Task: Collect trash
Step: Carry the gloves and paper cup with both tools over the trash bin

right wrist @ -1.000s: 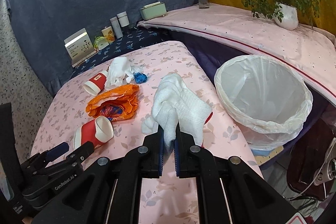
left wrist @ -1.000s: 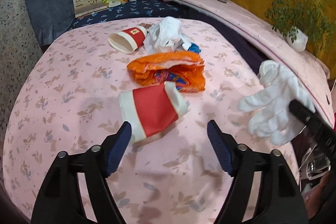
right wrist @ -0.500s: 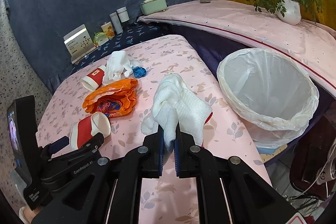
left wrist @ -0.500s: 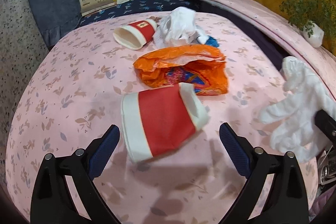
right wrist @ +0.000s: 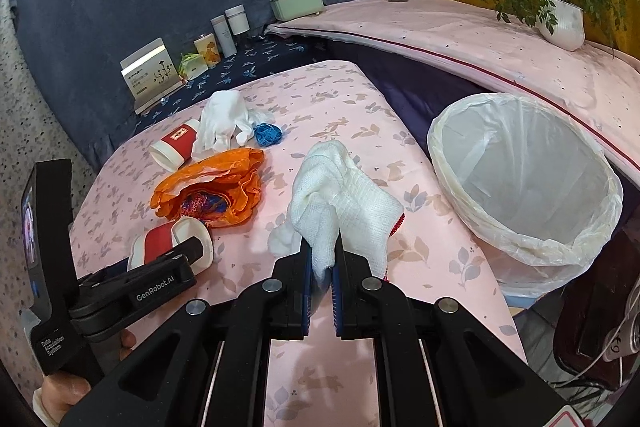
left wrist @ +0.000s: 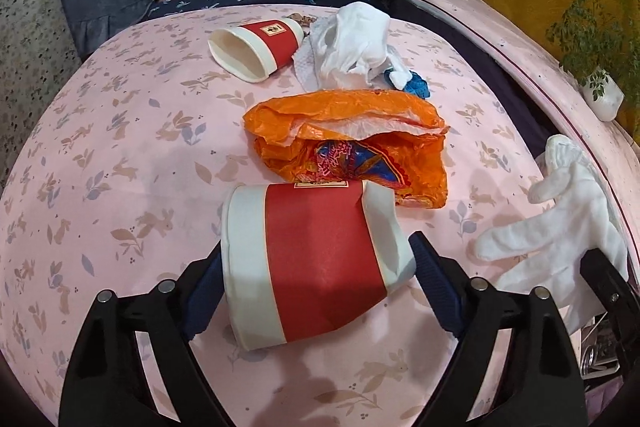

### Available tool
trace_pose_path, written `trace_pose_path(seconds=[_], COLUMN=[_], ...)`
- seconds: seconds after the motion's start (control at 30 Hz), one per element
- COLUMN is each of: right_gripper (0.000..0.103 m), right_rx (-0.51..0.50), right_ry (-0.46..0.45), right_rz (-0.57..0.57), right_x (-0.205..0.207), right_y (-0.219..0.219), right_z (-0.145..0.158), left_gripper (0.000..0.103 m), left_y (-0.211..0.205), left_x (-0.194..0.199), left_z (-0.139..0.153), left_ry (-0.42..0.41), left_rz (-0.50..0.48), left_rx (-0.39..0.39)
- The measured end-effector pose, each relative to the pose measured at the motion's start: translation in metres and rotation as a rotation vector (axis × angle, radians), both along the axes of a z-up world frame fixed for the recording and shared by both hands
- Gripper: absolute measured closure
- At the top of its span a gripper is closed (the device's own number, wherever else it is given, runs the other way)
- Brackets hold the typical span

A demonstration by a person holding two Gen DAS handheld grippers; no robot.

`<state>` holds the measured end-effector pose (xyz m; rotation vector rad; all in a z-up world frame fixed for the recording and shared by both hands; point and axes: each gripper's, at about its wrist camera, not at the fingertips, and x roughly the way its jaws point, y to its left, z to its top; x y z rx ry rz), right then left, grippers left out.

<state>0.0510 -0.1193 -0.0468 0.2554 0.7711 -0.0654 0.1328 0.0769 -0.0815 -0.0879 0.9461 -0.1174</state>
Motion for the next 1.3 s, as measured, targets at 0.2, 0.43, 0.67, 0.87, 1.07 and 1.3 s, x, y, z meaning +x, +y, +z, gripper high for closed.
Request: trace_pose_path(seconds=[0.2, 0.43, 0.67, 0.87, 1.07, 1.3], right_gripper=[0.095, 0.095, 0.095, 0.095, 0.095, 0.095], right_rx=[-0.003, -0.007, -0.021, -0.023, -0.028, -0.061], right_ry=[-0.007, -0.032, -0.064, -0.081, -0.092, -0.091], right_rz=[0.002, -0.011, -0.053, -0.12, -0.196, -0.275], right_x=[0.001, -0.005, -0.015, -0.021, -0.027, -0.033], right_y=[0.0, -0.007, -0.027, -0.059, -0.096, -0.136], right_z=[0.003, 0.014, 0.026, 0.033, 0.035, 0.034], left_gripper=[0.024, 0.025, 0.025, 0.025, 0.025, 0.025], left_y=[-0.01, -0.035, -0.068, -0.106, -0.151, -0.202], left_x=[-0.007, -0.015, -0.021, -0.023, -0.024, -0.02], left_z=[0.011, 0.026, 0.039, 0.05, 0.062, 0.069], left_ry=[-0.03, -0.065, -0.092, -0.12, -0.152, -0.163], left_rz=[-0.033, -0.091, -0.158, -0.229, -0.314, -0.415], left_rx=[0.003, 0.006, 0.001, 0.001, 0.001, -0.007])
